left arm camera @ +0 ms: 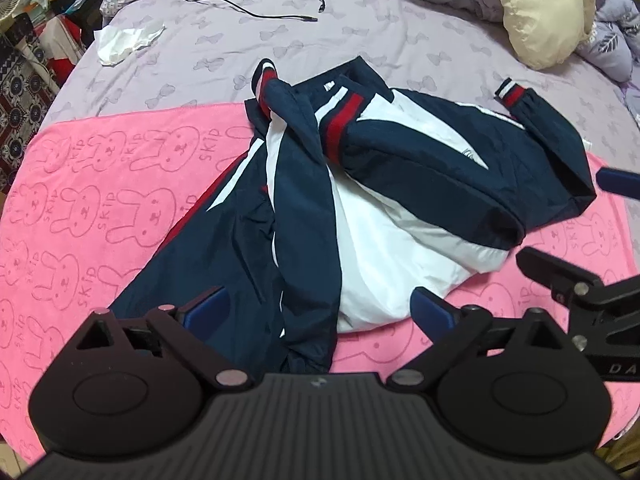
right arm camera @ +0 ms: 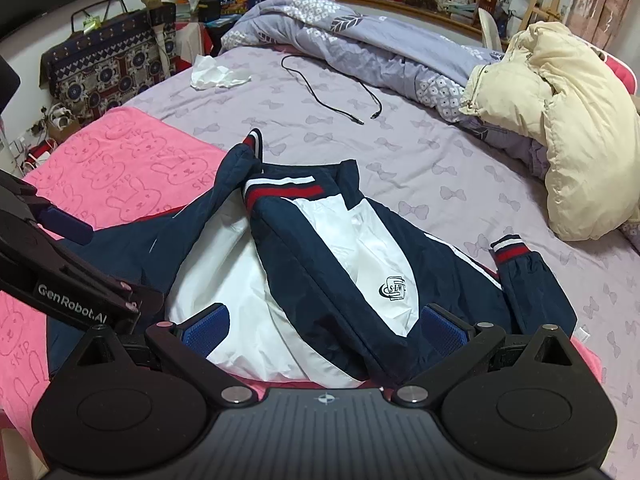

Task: Fold clothes

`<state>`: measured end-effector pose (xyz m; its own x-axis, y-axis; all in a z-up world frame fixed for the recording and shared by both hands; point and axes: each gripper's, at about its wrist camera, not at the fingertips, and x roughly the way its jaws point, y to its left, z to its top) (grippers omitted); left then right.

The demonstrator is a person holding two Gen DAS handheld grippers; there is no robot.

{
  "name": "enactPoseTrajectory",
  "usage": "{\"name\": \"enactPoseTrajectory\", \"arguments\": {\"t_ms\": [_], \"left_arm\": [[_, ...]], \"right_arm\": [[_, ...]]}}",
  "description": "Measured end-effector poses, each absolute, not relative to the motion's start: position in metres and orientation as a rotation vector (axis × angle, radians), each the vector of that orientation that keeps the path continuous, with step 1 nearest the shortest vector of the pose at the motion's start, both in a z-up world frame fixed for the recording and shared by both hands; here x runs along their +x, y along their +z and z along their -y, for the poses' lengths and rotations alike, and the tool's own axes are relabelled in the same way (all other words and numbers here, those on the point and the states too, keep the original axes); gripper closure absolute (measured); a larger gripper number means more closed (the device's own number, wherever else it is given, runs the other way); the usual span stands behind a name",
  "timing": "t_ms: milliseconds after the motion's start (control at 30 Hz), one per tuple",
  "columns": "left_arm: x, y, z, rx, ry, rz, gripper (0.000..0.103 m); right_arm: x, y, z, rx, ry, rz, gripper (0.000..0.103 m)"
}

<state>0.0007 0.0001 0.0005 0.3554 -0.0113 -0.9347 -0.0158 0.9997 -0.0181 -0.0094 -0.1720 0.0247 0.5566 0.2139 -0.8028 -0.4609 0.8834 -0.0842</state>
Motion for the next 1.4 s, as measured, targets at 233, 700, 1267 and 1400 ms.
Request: {"name": "enactPoseTrajectory", "arguments": {"t_ms": [233,700,1267,1400], "left_arm": [[0.002,-0.005,0.002,0.019,0.004,-1.215,0.005],[0.002,-0.005,0.001,0.005,-0.001,-1.233,0.005],[0.004,-0.009,-0.001,0.004,0.013,-1.252,0.005],[0.004,-0.009,-0.001,0.003,0.015,-1.256,0.005]], "right_arm": [[-0.010,0.024,0.170,-0.304,0.401,-0.904,0.000],[-0.010,0.025,0.164,-0.303,0.413,-0.899,0.000],[-0.011,0.024,0.161,-0.313,0.420,-0.901,0.000],[-0.011,0.022,0.161,-0.318,0.423,-0.904,0.000]]}}
